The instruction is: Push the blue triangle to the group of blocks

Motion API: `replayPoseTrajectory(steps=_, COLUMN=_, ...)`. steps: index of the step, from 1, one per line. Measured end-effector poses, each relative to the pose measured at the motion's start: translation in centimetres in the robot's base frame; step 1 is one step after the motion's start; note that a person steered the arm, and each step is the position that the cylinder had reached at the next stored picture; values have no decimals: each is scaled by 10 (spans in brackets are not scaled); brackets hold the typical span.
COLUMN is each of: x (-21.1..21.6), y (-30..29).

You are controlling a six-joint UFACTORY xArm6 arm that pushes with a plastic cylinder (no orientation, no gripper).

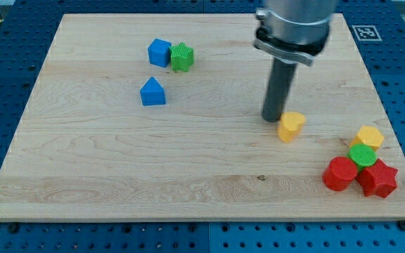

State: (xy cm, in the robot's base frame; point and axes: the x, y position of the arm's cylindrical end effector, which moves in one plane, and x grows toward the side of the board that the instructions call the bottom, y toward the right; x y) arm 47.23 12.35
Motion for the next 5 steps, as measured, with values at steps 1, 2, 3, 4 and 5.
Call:
replayPoseTrajectory(steps=1, x=35, y=35)
replayPoseTrajectory(steps=2, x=47, y=29)
replayPoseTrajectory(steps=3, x=47, y=-35)
replayPoseTrajectory(steps=4, x=46, y=-138)
replayPoseTrajectory(steps=5, x=23, y=-264)
